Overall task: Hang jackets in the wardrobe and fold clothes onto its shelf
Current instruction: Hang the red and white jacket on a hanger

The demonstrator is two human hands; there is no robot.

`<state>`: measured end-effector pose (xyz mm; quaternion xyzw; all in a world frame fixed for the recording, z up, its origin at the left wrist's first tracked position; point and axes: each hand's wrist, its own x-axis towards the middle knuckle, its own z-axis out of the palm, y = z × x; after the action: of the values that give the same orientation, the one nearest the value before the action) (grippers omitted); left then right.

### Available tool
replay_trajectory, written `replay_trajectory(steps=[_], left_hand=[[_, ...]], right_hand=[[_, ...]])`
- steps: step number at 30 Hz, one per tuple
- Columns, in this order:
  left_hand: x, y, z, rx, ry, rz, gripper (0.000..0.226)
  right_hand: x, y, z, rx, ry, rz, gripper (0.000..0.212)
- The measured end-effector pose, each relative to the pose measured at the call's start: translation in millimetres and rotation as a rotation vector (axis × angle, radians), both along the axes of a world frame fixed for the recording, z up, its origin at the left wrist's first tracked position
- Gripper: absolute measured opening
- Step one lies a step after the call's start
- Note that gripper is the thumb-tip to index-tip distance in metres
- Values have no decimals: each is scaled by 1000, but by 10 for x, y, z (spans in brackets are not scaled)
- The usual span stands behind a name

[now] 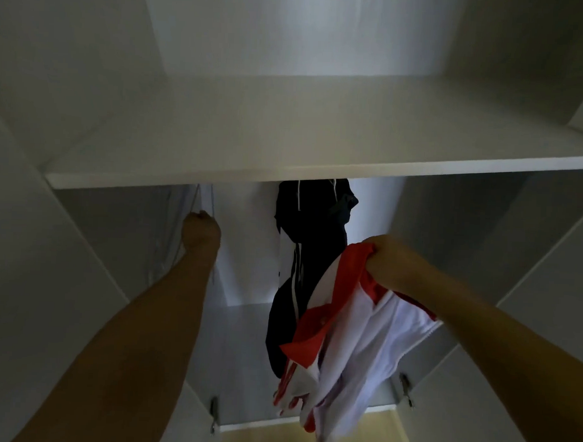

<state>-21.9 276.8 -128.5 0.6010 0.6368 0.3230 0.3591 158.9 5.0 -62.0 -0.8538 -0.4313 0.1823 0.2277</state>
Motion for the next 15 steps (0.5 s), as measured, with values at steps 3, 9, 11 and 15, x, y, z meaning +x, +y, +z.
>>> replay_trajectory(steps=[3,9,11,15], left_hand=[[-36,-422,-79,161,-107,34,30],[-447,-1562,-102,196,-38,-133,22],[-625,-2004,-38,192,9,-150,21],[-1001,-2857,280,263,185,-140,21]], right_hand=[[131,-12,-29,-17,42,-104,19],[236,-252,-55,-21,253,-137,27],[221,-339,-67,-80,308,-87,31],[277,-530,-187,-157,175,0,32]])
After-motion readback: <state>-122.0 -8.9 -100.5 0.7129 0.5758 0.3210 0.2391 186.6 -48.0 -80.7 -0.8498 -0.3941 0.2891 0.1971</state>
